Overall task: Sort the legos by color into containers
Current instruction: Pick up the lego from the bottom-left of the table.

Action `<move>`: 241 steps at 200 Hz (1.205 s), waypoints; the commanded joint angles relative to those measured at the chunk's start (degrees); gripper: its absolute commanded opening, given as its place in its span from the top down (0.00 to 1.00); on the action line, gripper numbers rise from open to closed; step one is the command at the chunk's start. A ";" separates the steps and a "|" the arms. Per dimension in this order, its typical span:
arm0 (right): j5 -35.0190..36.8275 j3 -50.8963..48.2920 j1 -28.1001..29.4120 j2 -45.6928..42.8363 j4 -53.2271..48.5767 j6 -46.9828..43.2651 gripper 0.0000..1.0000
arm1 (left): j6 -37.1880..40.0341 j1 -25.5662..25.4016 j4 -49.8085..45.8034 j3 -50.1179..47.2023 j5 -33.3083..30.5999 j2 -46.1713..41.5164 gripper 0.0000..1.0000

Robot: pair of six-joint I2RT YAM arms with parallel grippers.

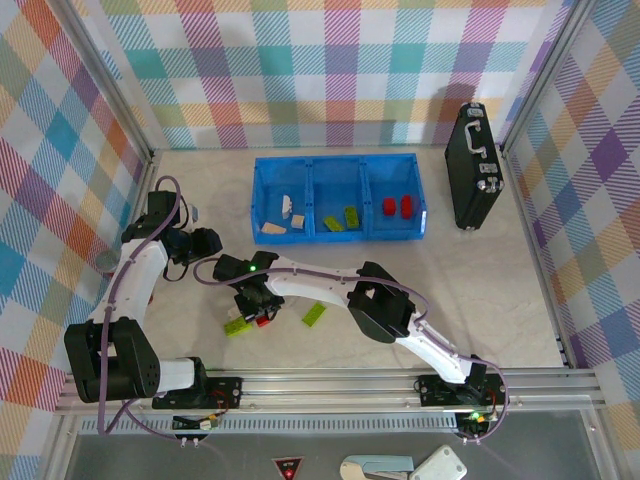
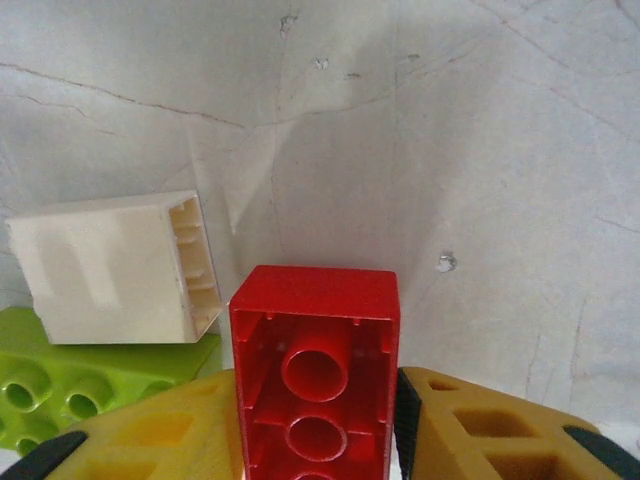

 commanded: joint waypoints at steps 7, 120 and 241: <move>1.15 1.86 -0.24 0.71 -2.01 0.54 0.60 | -0.51 0.96 -0.08 -0.28 0.42 0.20 0.53; 2.27 -2.00 -3.19 -3.97 -0.61 -0.34 0.65 | -0.42 0.92 -0.15 -0.26 0.25 0.49 0.53; 4.81 -34.23 -20.66 -24.39 7.04 -5.30 0.66 | -0.32 0.96 -0.29 -0.12 0.15 0.99 0.53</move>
